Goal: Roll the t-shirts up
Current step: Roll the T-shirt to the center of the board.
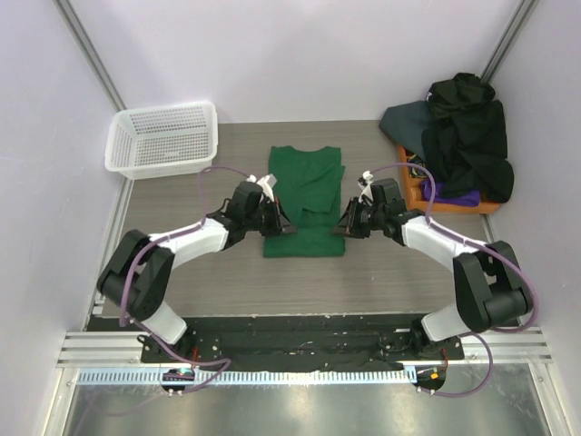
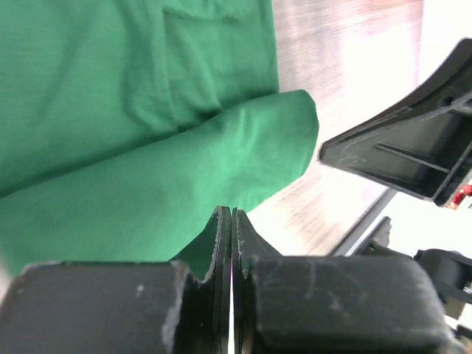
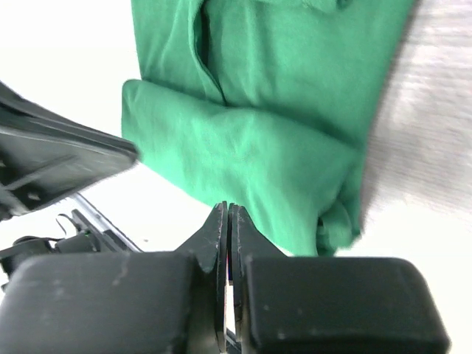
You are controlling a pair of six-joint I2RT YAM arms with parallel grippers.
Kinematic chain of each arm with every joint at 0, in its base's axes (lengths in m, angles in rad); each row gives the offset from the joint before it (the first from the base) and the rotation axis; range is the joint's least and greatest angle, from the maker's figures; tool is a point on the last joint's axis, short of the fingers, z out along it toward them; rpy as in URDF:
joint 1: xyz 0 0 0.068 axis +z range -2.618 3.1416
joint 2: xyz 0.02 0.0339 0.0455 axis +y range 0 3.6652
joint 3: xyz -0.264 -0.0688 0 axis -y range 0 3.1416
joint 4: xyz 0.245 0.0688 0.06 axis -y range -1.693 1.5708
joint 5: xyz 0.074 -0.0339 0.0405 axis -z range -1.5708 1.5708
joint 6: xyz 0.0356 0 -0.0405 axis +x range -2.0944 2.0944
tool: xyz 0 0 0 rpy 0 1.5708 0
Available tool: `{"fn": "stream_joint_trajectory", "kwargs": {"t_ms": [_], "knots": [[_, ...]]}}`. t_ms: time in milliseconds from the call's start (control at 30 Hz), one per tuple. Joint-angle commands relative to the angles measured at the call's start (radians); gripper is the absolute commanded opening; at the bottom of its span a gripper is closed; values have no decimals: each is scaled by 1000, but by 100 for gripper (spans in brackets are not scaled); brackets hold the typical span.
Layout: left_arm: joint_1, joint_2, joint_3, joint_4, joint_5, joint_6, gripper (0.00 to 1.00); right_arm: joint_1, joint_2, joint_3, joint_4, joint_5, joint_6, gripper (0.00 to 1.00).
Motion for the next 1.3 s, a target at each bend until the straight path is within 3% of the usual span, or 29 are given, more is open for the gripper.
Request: {"fn": "stream_joint_trajectory", "kwargs": {"t_ms": [0, 67, 167, 300, 633, 833, 1067, 1267], "knots": [[6, -143, -27, -161, -159, 107, 4, 2, -126, 10, -159, 156, -80, 18], [6, -192, -83, -196, -228, 123, 8, 7, -160, -16, -178, 197, -89, 26], [6, -275, -149, -186, -287, 128, 27, 18, -203, -70, -189, 250, -99, 32], [5, -332, -244, -170, -305, 124, 34, 71, -204, -107, -186, 320, -131, 38], [-7, -338, -343, -115, -340, 126, 40, 171, -134, -75, -187, 461, -194, 42], [-7, -324, -335, -58, -351, 129, 41, 179, -73, -39, -181, 460, -205, 43], [-9, -277, -318, -25, -336, 132, 40, 183, -33, -32, -151, 423, -211, 39], [-14, -203, -277, -14, -320, 128, 38, 185, -17, -26, -137, 406, -211, 27]]}}
